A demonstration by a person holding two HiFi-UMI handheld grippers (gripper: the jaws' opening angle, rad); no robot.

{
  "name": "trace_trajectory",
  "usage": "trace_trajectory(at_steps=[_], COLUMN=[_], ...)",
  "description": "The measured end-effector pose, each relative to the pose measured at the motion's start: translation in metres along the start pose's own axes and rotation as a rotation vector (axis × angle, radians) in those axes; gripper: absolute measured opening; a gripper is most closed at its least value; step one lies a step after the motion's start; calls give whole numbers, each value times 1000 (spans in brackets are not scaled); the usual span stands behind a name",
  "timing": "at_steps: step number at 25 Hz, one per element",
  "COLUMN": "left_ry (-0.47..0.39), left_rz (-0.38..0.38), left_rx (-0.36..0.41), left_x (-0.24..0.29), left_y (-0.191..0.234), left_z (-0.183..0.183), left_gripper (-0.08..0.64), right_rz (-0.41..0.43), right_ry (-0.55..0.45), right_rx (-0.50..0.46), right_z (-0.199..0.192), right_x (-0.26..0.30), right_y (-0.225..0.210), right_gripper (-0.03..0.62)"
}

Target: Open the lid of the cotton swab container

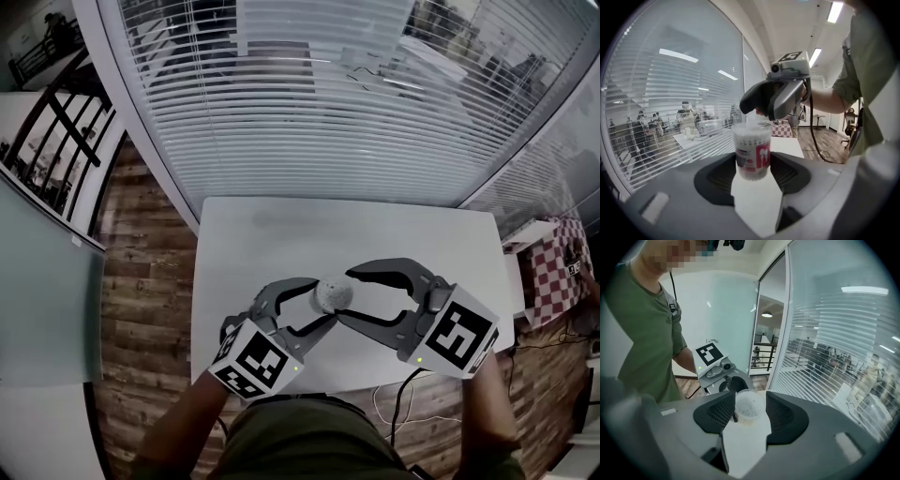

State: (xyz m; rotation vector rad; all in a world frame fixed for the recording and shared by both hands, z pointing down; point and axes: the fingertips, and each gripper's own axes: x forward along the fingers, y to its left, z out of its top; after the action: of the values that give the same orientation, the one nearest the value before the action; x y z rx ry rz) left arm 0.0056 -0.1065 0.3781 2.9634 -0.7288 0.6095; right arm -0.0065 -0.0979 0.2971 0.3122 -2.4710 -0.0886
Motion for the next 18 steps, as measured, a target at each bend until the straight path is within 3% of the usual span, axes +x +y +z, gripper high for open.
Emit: trace_trajectory(at_steps=[10,18], left_ry=[25,37], left_rz=[-12,-27], left_rx=[33,58], left_x=[0,1], left_y=[-12,-14], left_z=[-8,-9], left_gripper=[235,235], right_rz=[106,185], right_ry=[96,143], right_rx=[-3,28], right_z=[-14,-22], right_x=[16,34], right_y=[12,18], right_gripper=[270,272])
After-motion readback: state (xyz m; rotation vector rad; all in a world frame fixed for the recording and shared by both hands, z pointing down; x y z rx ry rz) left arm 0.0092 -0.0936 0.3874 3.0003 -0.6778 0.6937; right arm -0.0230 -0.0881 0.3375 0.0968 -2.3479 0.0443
